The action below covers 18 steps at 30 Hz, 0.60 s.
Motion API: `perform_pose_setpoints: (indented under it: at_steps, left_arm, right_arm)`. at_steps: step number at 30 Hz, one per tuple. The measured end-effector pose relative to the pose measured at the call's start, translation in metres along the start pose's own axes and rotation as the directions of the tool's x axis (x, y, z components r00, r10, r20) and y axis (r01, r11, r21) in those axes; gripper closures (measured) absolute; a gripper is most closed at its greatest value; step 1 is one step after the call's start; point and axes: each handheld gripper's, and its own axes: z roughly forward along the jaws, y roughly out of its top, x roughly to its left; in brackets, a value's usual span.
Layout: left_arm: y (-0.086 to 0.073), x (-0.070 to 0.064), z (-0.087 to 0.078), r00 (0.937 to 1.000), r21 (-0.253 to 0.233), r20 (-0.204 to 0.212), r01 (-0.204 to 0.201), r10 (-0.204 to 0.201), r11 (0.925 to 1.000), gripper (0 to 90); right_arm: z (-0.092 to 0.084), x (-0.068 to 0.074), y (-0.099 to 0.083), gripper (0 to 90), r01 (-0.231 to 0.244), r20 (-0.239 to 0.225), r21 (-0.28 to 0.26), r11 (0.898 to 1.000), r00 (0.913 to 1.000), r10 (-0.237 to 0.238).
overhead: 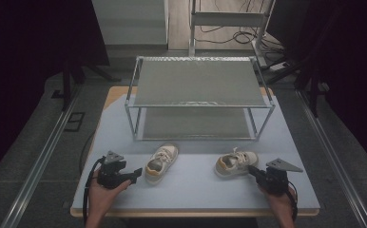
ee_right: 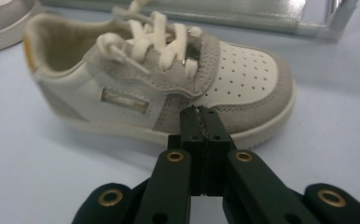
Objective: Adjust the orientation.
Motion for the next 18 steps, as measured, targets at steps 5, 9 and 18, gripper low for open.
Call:
perform_pose_setpoints:
  at_steps: [5,9,18]
  left_arm:
    - [0.000,0.000,0.001,1.0000,0.003,0.000,-0.003,0.003,1.0000,28.0]
    - [0.000,0.000,0.000,1.0000,-0.001,0.000,0.000,0.000,1.0000,28.1]
    - [-0.001,0.002,-0.002,1.0000,-0.005,0.001,0.005,-0.005,1.0000,28.0]
  right_arm:
    - [0.003,-0.003,0.001,89.8,-0.008,0.010,-0.012,1.000,0.9999,0.009]
    - [-0.004,0.002,0.002,89.8,-0.002,0.007,-0.033,0.999,1.0000,0.003]
    - [-0.034,0.047,0.017,89.7,0.089,-0.055,-0.130,0.988,0.9938,-0.097]
